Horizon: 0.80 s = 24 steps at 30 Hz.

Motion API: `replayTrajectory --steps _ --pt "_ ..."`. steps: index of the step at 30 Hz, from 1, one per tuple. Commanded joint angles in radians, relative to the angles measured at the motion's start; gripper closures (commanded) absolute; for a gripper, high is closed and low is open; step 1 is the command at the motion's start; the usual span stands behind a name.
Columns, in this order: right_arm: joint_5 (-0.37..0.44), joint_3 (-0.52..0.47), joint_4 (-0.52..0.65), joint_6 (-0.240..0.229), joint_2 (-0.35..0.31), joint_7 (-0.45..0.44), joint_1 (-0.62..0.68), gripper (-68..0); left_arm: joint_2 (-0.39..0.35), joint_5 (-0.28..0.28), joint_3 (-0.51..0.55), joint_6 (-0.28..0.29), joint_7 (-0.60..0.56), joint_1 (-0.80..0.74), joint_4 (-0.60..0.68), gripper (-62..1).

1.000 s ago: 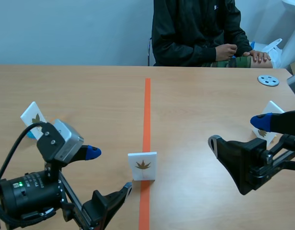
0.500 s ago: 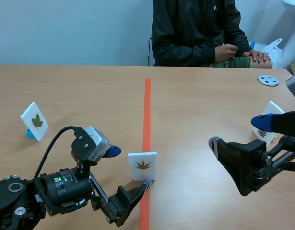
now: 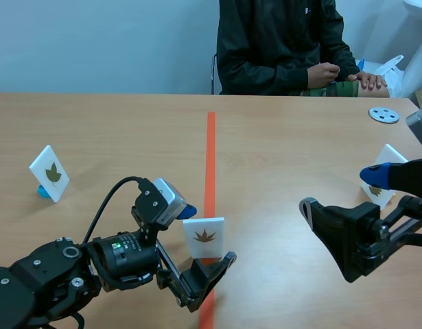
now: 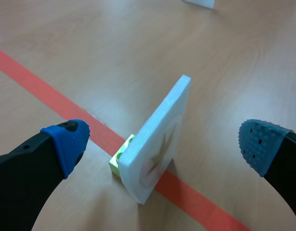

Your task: Sort the leaf by its shape. The table is split by an orange tape line. A compound leaf with several leaflets goes to the left side, a simple leaf with one blade goes to the right side. Return to the home posture when a red brick is placed on the table.

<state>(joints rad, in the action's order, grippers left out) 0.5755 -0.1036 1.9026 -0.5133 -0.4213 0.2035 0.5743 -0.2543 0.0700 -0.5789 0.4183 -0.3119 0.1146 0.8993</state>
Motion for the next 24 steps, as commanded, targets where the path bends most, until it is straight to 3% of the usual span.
replayTrajectory --steps 1,10,14,20,24 --pt "0.007 -0.011 0.003 0.000 -0.005 -0.018 -0.012 -67.9 0.013 -0.006 -0.010 -0.012 -0.016 0.005 0.008 -62.3" --pt "0.007 -0.011 0.003 0.000 -0.005 -0.018 -0.012 -67.9 0.023 -0.011 -0.029 -0.031 -0.039 0.007 -0.017 -62.3" --pt "0.007 -0.011 0.003 0.000 -0.005 -0.018 -0.012 -67.9 0.024 -0.011 -0.029 -0.035 -0.040 0.007 -0.017 -42.0" --pt "0.007 -0.011 0.003 0.000 -0.005 -0.018 -0.012 -67.9 0.024 -0.011 -0.029 -0.060 -0.039 0.007 -0.017 -16.9" --pt "0.007 -0.011 0.003 0.000 -0.005 -0.018 -0.012 -67.9 0.024 -0.011 -0.029 -0.061 -0.039 0.007 -0.017 -3.9"
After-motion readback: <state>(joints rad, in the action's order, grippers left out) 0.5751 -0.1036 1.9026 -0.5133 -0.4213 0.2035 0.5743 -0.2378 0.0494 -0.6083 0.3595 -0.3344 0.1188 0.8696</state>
